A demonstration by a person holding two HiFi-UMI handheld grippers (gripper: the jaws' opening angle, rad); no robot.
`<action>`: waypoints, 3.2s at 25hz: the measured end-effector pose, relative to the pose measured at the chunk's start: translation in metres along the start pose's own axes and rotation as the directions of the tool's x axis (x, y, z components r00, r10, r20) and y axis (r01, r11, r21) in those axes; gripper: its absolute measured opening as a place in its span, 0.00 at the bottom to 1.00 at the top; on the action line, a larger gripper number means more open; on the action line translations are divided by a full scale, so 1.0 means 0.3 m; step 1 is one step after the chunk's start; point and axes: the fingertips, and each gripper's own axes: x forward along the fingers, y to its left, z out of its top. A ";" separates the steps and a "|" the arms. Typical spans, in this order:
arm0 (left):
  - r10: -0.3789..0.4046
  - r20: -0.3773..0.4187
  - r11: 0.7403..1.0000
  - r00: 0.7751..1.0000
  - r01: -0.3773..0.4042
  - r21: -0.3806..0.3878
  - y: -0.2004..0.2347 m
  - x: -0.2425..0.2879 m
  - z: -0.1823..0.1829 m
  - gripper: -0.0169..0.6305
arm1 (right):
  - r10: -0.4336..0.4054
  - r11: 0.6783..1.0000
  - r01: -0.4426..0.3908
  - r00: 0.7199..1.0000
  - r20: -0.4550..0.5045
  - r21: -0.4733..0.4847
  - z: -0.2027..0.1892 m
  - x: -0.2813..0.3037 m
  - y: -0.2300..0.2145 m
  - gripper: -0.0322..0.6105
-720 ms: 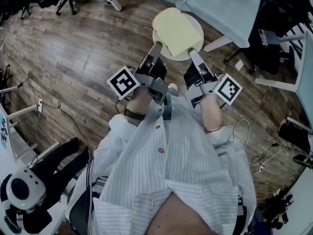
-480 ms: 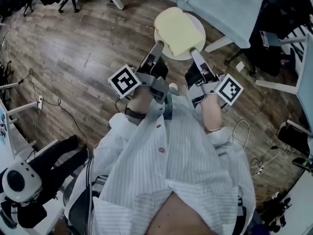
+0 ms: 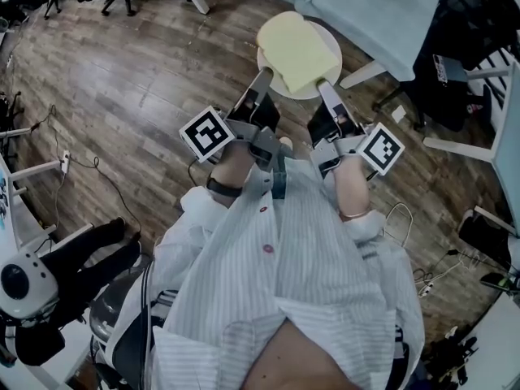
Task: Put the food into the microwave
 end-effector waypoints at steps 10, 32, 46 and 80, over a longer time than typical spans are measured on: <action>0.013 0.020 1.000 1.000 -0.013 -0.005 0.027 0.040 0.071 0.05 | 0.008 1.000 -0.008 1.000 -0.022 -0.010 0.019 0.093 -0.010 0.11; 0.020 -0.070 1.000 0.997 -0.021 -0.022 0.198 0.527 0.553 0.05 | -0.046 0.999 0.046 0.997 0.053 0.015 0.262 0.708 -0.124 0.11; 0.037 -0.157 0.998 0.987 -0.043 -0.036 0.310 0.694 0.750 0.05 | -0.104 0.994 0.100 0.988 0.117 0.044 0.307 0.949 -0.207 0.11; 0.081 -0.143 0.994 0.986 -0.090 -0.063 0.408 1.250 0.830 0.05 | -0.149 0.985 0.143 0.987 0.065 0.096 0.773 1.234 -0.399 0.11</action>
